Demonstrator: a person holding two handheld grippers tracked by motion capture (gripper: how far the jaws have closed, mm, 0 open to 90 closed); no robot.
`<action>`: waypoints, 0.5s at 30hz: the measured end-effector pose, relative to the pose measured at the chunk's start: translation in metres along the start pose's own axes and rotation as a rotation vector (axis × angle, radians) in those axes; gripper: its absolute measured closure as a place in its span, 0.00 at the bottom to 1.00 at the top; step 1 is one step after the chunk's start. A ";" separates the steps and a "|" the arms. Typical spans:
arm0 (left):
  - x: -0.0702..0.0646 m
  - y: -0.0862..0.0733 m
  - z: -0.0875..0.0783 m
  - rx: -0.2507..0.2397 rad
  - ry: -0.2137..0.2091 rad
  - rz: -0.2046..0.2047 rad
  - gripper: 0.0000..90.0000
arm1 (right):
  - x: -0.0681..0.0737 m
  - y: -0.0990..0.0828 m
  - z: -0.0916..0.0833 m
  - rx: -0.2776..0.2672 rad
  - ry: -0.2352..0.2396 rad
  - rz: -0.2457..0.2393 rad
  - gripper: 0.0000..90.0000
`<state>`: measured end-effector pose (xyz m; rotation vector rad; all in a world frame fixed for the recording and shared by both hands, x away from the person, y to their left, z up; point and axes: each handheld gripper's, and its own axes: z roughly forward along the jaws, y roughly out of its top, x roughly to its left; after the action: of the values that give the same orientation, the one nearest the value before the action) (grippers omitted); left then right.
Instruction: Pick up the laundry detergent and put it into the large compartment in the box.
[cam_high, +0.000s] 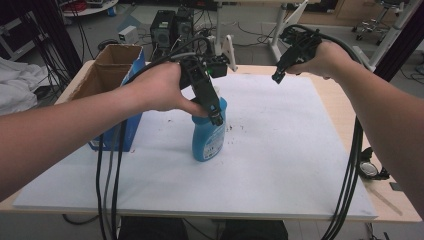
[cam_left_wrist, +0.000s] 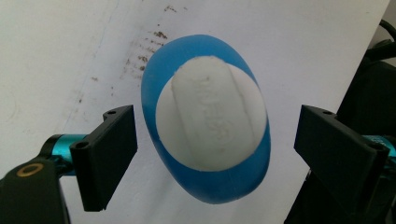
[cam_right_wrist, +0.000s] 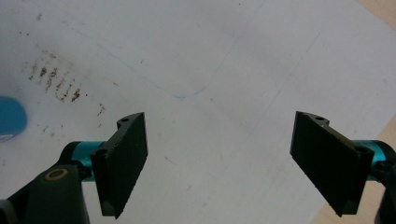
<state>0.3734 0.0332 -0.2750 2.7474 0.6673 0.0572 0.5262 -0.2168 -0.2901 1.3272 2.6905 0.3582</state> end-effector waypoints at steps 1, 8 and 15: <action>0.000 0.000 0.001 -0.003 0.000 -0.006 0.15 | 0.000 0.000 0.000 0.000 0.001 0.002 0.20; 0.001 0.001 0.006 0.006 0.017 -0.019 0.15 | 0.000 0.000 0.002 0.002 0.002 0.002 0.20; 0.001 0.003 0.011 0.014 0.031 -0.029 0.15 | 0.000 0.001 0.003 0.004 0.003 -0.001 0.20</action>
<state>0.3772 0.0279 -0.2840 2.7549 0.7189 0.0884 0.5273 -0.2154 -0.2929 1.3275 2.6957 0.3557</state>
